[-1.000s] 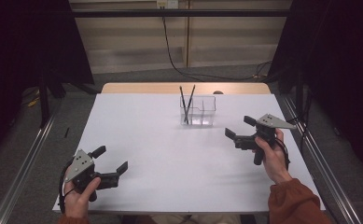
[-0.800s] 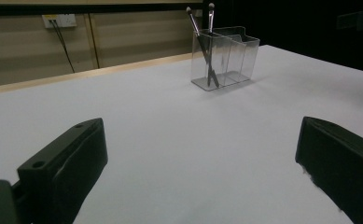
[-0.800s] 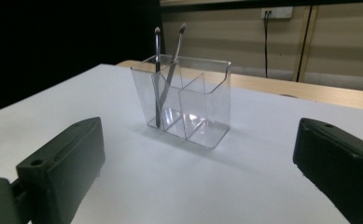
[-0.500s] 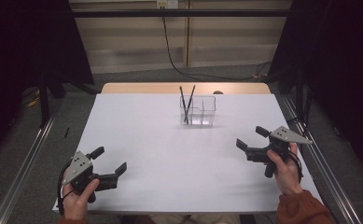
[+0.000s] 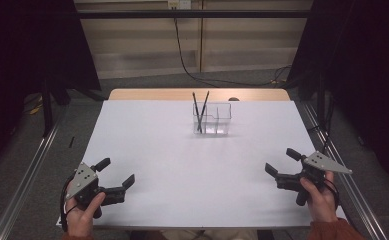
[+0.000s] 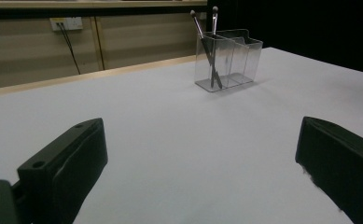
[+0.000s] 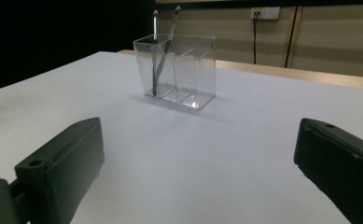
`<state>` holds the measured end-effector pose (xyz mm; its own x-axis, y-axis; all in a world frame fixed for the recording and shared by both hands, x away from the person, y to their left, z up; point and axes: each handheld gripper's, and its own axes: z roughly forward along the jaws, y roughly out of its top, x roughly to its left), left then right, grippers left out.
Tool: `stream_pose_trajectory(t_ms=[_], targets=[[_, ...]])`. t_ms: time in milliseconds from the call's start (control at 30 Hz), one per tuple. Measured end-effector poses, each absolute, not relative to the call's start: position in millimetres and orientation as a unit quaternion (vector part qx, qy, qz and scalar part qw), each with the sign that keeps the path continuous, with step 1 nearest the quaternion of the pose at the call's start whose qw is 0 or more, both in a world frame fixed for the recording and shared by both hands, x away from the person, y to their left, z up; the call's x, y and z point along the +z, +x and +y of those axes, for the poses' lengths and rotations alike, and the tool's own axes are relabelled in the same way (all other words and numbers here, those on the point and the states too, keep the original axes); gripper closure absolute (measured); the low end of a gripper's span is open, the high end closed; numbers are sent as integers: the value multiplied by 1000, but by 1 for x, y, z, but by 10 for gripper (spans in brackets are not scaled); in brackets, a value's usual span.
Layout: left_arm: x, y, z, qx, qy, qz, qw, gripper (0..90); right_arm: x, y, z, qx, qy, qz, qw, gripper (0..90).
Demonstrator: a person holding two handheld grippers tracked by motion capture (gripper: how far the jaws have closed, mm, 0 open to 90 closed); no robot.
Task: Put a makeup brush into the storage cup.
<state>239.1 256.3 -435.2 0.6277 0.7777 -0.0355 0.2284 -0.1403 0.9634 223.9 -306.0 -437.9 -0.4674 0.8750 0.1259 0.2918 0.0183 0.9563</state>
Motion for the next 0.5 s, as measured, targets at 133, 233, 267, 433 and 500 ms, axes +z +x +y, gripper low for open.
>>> stream_pose_trajectory(t_ms=[133, 233, 267, 433, 500], targets=[[-435, 237, 256, 249, 713, 353, 552, 22, -436, 217, -312, 547, 446, 654, 273, 11], [-435, 237, 256, 250, 712, 355, 552, 22, -438, 211, -313, 542, 446, 659, 272, 9], [-435, 237, 256, 250, 713, 354, 551, 22, -439, 210, -313, 541, 445, 661, 270, 8], [-434, 236, 256, 250, 711, 357, 552, 22, -446, 212, -314, 526, 447, 672, 268, 8], [-435, 236, 256, 247, 713, 355, 552, 22, -446, 213, -313, 527, 442, 674, 270, 7]])
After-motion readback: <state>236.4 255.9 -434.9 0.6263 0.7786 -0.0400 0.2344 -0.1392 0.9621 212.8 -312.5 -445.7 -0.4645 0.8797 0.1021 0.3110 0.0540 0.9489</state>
